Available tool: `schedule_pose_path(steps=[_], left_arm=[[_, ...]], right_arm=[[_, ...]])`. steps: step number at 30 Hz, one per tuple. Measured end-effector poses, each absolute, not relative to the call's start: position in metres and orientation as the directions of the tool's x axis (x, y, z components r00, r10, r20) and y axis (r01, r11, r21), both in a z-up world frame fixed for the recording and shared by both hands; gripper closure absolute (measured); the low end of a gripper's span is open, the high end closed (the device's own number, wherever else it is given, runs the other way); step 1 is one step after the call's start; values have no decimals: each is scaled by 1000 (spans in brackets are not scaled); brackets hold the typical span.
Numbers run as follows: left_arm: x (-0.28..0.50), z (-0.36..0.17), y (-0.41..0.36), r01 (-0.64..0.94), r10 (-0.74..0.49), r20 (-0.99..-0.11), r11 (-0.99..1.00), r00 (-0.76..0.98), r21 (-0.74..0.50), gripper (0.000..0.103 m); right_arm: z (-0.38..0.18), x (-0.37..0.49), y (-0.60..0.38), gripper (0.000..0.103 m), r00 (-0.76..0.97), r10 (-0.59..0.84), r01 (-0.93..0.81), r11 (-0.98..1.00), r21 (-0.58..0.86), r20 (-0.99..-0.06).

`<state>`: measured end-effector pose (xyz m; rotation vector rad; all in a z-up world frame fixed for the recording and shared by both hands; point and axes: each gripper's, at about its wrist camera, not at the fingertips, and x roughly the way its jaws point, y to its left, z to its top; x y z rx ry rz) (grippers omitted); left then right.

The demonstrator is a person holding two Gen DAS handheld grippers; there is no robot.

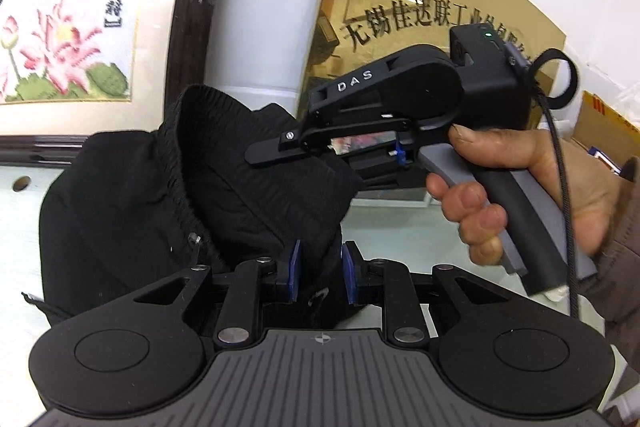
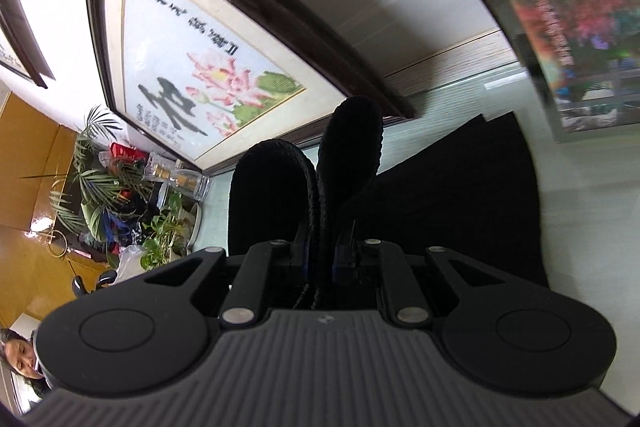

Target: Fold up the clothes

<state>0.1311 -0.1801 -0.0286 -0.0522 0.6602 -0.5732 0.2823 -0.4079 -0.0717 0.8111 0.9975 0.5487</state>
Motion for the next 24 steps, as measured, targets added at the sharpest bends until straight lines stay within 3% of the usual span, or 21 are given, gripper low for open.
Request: schedule_pose_path(steps=[6, 8, 13, 24], left_arm=[[122, -33, -177, 514, -541, -566, 827, 622, -226, 77], [117, -32, -173, 519, -549, -565, 822, 616, -234, 69], [104, -33, -153, 529, -588, -558, 799, 585, -287, 60], [98, -36, -97, 424, -552, -566, 834, 612, -354, 59]], right_arm=[[-77, 285, -416, 89, 457, 723, -28, 594, 804, -518], [-79, 285, -417, 89, 457, 722, -24, 593, 805, -519], [-84, 287, -420, 89, 457, 712, -12, 604, 797, -533], [-96, 293, -424, 89, 453, 670, 19, 652, 758, -588]])
